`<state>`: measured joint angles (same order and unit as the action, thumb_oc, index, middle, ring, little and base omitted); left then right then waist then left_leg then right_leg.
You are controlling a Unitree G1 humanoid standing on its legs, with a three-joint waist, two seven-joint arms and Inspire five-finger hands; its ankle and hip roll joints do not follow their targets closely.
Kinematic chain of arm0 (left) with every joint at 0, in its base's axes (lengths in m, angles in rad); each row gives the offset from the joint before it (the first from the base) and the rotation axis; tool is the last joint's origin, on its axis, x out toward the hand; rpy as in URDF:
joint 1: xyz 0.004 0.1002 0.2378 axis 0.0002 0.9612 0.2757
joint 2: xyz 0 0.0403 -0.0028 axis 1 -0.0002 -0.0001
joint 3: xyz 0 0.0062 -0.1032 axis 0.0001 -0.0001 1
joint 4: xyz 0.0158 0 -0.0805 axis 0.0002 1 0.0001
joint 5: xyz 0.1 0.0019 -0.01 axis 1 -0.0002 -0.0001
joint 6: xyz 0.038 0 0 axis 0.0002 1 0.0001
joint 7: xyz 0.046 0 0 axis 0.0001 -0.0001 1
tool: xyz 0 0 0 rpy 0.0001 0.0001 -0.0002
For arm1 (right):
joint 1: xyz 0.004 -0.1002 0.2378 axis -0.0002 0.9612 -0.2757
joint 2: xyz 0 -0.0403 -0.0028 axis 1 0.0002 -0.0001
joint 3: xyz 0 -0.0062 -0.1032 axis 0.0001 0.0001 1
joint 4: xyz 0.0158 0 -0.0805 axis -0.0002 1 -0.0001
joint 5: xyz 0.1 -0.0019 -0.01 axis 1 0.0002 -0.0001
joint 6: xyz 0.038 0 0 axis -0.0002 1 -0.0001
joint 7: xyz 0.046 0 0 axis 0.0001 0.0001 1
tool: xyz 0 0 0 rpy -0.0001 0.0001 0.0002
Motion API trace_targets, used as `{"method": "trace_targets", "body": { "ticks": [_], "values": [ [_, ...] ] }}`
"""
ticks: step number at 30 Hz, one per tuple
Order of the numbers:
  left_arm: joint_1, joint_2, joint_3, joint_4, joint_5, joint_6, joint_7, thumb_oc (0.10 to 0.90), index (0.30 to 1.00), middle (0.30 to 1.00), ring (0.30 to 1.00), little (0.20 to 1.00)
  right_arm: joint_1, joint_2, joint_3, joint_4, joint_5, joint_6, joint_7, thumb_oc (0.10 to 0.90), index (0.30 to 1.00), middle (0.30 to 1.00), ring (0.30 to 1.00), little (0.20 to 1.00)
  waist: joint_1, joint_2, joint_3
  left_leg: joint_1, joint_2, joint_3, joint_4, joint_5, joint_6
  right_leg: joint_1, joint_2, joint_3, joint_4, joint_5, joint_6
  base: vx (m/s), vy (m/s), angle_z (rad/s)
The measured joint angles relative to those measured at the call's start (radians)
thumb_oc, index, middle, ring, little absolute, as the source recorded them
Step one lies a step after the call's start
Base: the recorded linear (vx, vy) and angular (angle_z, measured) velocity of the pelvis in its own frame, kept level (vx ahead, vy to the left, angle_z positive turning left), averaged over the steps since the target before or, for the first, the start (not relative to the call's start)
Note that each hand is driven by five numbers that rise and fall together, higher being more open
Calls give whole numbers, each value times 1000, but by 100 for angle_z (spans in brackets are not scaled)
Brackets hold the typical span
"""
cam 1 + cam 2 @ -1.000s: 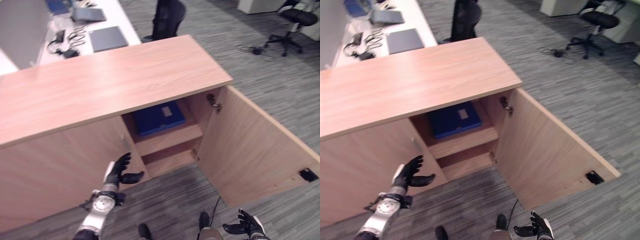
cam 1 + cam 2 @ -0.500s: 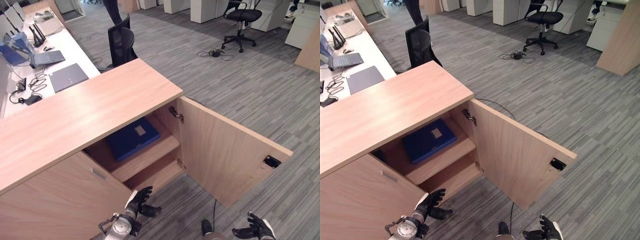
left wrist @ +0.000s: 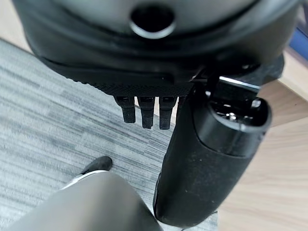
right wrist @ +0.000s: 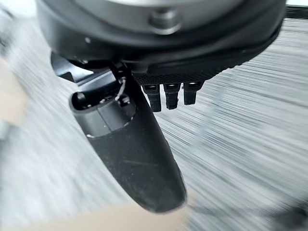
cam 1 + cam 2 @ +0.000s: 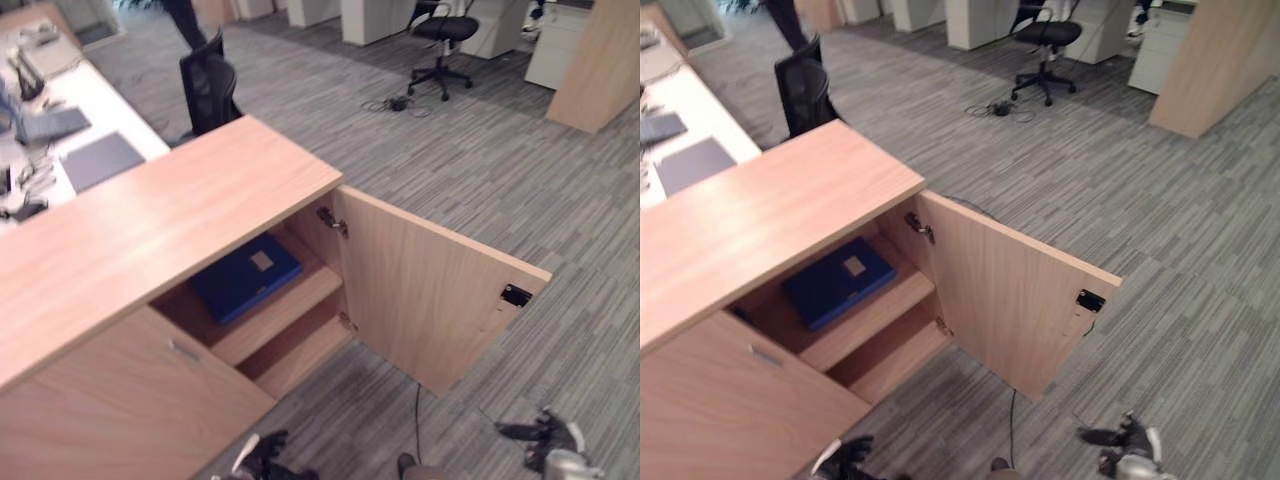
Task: Put the empty folder in the office cabinet
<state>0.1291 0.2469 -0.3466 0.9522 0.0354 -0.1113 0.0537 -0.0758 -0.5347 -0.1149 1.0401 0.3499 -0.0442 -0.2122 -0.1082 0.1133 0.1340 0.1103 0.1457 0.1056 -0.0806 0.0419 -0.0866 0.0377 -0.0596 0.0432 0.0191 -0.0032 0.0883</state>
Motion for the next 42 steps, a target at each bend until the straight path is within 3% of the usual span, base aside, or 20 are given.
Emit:
{"method": "trace_targets", "body": {
  "ticks": [2, 5, 9, 11, 26, 36, 42],
  "values": [
    [-29, 4, 21, 18, 11, -1, 3, 800, 900, 900, 900, 900, -43, -53, -10, -35, 16, -1, -15, 800, 900, 900, 900, 900, 2, -5, -1, -1, -21, -4, 0, 0, 0, 49, -19, -5, -99, 62, 8, 2, 25, 7],
    [-47, 11, 36, 30, 11, -1, 9, 800, 900, 900, 900, 900, -85, -64, -8, -68, 17, -37, -19, 800, 900, 900, 900, 900, 10, -17, -5, 3, -25, -5, -3, 0, 0, 61, -25, -6, -115, 69, 11, -4, 32, 4],
    [-49, 11, 35, 53, 29, -1, 7, 800, 900, 900, 900, 900, -163, -81, 51, -188, 16, -34, -24, 800, 900, 900, 900, 900, 10, -28, -7, 10, -24, -13, -4, 3, -2, 71, -24, -22, -115, 71, 10, -22, 29, 7],
    [-39, 11, 36, 58, 29, -1, 7, 800, 900, 900, 900, 900, -173, -93, 73, -201, 8, -30, -38, 800, 900, 900, 900, 900, 32, -31, -9, 10, -24, -15, -5, 3, -3, 73, -24, -24, -115, 70, 9, 0, 0, 0],
    [-2, 6, 129, 100, 71, -1, 30, 800, 900, 900, 900, 900, -44, -88, 206, -442, -15, 17, -33, 800, 900, 900, 900, 900, 25, -36, -17, -21, -8, -36, -5, 18, -6, 52, -12, -30, -116, 87, -8, -2, 3, 0],
    [15, 6, 158, 133, 98, 0, 57, 800, 900, 900, 900, 900, 131, -104, 249, -628, -21, 20, 106, 800, 900, 900, 900, 900, 26, -39, -41, -43, 9, -66, -5, 27, -8, 42, 9, -59, -115, 98, -22, -1, -14, 5],
    [3, 6, 153, 134, 130, -3, 64, 800, 900, 900, 900, 900, 166, -259, 399, -765, -28, 25, 276, 800, 900, 900, 900, 900, 28, -43, -44, -63, 14, -116, -5, 27, -8, 40, 21, -96, -115, 103, -30, -27, -46, 14]
  ]
}}
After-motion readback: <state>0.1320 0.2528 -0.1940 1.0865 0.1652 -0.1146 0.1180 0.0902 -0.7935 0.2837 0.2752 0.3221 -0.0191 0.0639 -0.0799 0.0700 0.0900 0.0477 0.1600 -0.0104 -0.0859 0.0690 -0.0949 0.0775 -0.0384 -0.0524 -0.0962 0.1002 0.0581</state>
